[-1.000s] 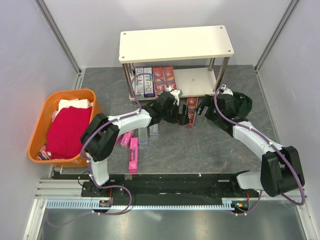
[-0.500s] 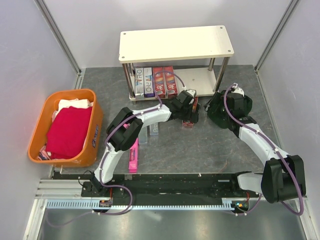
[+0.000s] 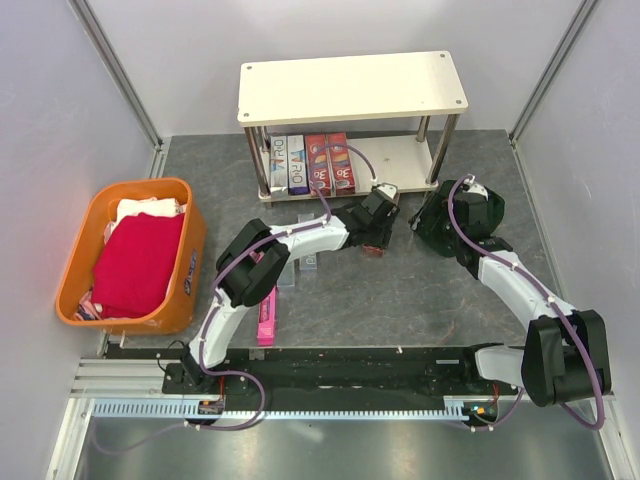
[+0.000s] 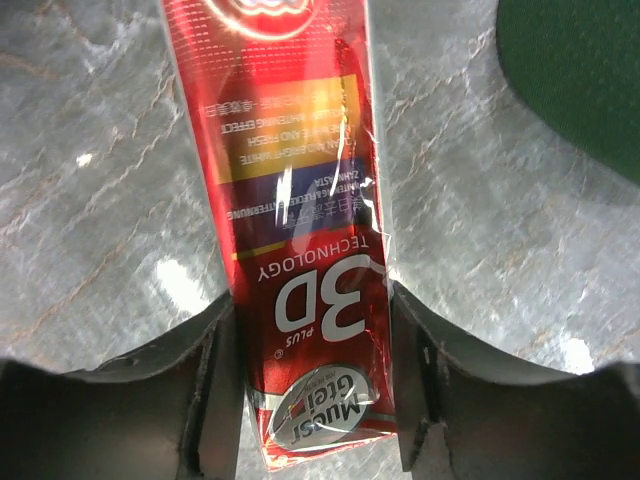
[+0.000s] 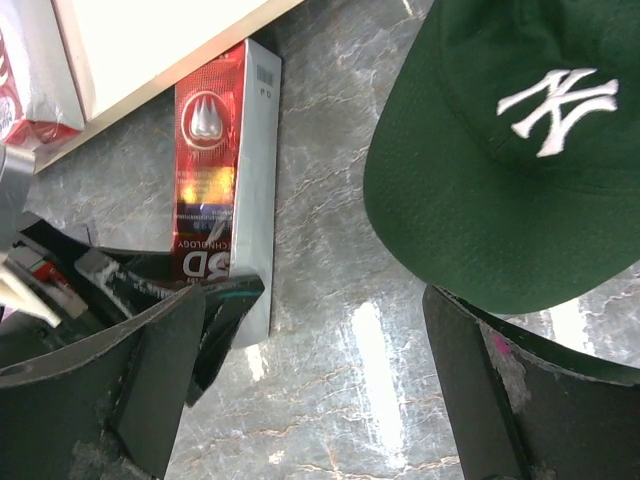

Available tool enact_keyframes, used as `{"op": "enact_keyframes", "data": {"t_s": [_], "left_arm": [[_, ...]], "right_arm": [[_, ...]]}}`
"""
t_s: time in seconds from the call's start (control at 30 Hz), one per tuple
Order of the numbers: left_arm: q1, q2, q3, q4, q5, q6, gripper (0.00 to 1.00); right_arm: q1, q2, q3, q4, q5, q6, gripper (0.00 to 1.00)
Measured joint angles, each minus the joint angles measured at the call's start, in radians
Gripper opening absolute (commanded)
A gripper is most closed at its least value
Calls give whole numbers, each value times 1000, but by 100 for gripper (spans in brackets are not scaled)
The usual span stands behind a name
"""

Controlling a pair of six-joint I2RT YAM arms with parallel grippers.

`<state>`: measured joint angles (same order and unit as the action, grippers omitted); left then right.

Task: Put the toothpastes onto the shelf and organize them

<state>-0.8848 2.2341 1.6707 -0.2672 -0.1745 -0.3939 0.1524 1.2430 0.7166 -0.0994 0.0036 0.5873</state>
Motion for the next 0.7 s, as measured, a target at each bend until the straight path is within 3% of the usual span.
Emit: {"op": "enact_keyframes", "data": {"t_s": [0.3,0.7], "left_arm": [[-2,-162,-230,34,19,-1,48],[-3,-318,-363,22,31,-8,47]], "right_arm": [[0,3,-22,27,-84,23,98],[0,15,-88,119,-254,84,98]]}}
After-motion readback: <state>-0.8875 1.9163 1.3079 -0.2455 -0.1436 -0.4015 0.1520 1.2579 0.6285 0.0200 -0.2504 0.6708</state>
